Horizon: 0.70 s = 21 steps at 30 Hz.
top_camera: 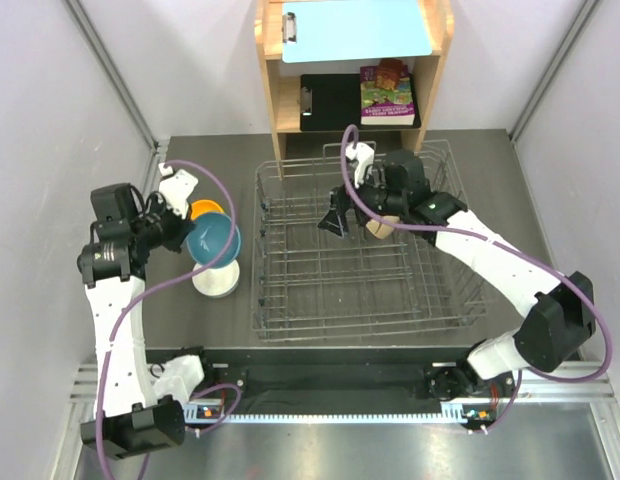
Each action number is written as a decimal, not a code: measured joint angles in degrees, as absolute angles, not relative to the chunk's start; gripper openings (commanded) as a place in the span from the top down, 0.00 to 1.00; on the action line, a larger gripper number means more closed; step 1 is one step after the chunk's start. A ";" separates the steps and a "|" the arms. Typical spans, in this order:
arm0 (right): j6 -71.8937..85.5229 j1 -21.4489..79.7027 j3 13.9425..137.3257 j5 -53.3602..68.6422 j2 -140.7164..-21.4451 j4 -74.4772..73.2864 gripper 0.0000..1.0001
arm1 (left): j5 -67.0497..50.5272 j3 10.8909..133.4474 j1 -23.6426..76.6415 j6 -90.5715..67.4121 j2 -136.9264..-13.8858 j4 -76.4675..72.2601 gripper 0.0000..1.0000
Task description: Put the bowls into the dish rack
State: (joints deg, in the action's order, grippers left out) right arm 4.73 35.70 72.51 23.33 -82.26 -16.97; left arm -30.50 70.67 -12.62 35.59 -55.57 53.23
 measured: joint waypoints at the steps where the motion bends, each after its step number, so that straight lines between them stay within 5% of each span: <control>1: 5.96 35.14 72.51 25.96 -82.26 -16.64 0.00 | -31.83 71.20 -12.58 34.70 -55.51 53.19 1.00; 10: 17.89 32.34 72.51 44.80 -84.55 -10.02 0.01 | -35.42 71.99 -7.14 26.22 -55.55 45.98 1.00; 21: 29.02 32.34 69.91 55.44 -86.74 1.87 0.01 | -21.76 69.69 14.66 19.35 -60.07 34.48 1.00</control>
